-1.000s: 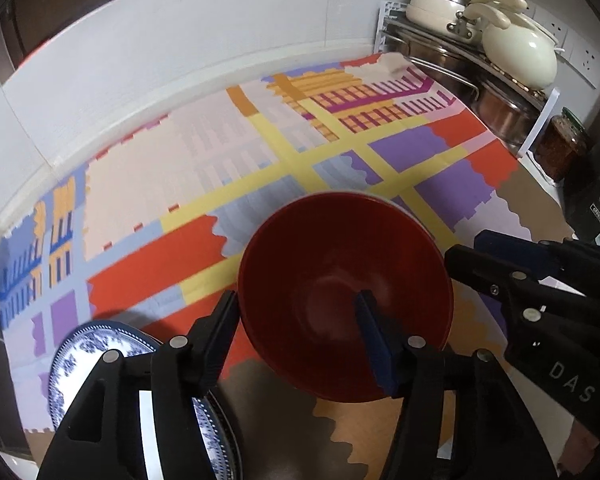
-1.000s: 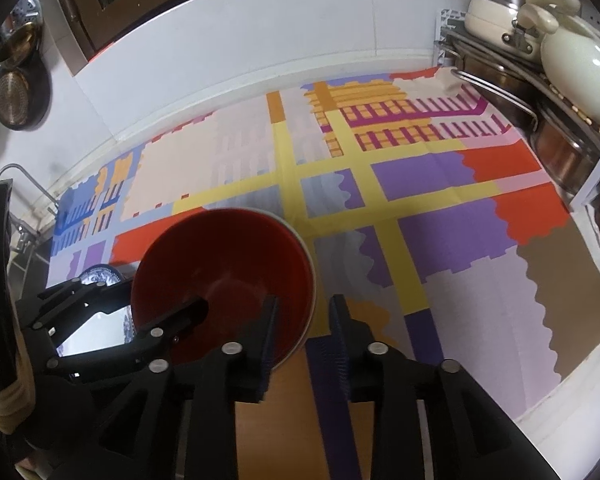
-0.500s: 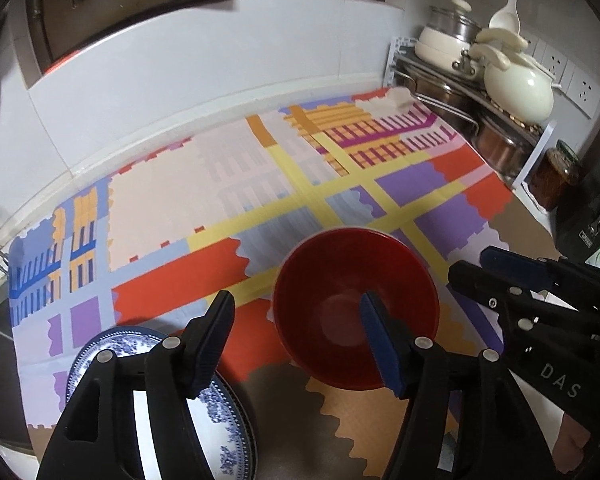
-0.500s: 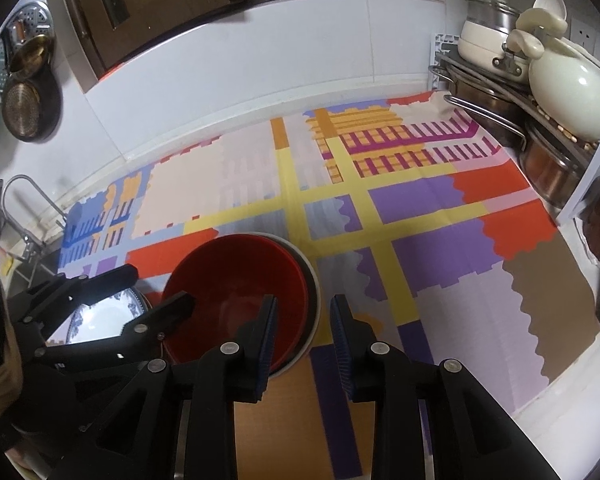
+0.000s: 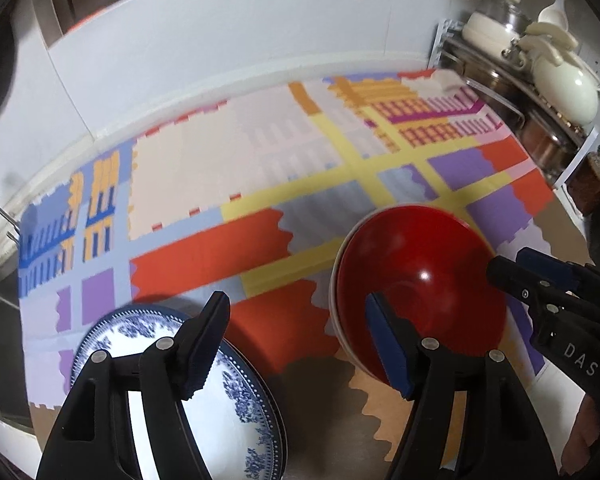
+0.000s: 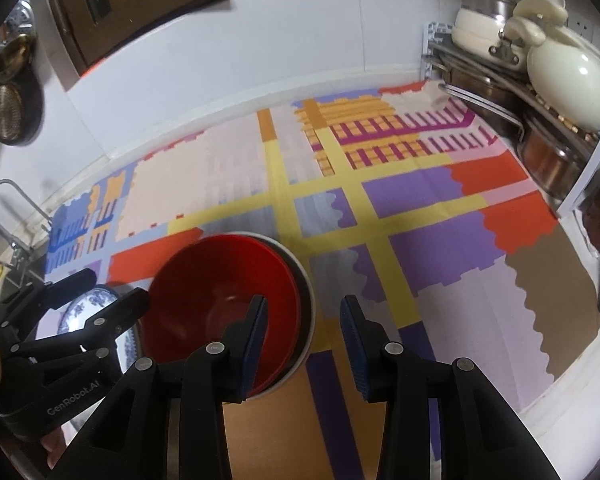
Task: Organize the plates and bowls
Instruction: 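Close both grippers on the rims of the nested red and white bowls, then carry the nested bowls with both grippers over the blue-and-white plate stack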
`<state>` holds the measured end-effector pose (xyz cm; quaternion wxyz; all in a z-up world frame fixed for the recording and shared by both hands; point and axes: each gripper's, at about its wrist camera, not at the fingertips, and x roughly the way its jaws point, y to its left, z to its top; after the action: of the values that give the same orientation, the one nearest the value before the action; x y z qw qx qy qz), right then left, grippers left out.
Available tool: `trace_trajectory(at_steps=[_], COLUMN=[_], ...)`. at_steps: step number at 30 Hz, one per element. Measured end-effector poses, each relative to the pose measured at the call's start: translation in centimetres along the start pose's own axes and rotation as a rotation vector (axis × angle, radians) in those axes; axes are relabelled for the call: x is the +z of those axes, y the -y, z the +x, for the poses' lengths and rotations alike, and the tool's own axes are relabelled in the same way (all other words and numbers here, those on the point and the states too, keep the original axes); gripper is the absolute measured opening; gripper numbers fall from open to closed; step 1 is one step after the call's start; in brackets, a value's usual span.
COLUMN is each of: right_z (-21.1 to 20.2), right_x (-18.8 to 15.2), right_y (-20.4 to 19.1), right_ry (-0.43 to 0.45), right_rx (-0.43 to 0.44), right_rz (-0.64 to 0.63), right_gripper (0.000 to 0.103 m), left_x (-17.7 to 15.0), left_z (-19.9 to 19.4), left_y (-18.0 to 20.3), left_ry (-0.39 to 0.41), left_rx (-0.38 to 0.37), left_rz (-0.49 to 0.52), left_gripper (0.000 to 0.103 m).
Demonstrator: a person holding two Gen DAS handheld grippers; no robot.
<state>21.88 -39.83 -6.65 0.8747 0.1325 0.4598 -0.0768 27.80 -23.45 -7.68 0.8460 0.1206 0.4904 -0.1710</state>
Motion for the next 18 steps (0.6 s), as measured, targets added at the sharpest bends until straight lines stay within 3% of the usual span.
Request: trace_trajectory(at_steps=[12,18], right_z=[4.4,5.3], right_x=[-0.3,-0.7], right_y=[0.9,0.9], right_ry=[-0.117,-0.157], right_rx=[0.044,0.068], right_rz=[0.065,0.082], right_gripper=[0.039,0.037], left_x=[-0.2,-0.3], left_z=[4.1,5.0], left_y=[0.5,0.5], left_ry=[-0.113,-0.152], left_rx=[-0.030,-0.077], left_rz=[-0.020,-0.040], left_gripper=[0.068,0.059])
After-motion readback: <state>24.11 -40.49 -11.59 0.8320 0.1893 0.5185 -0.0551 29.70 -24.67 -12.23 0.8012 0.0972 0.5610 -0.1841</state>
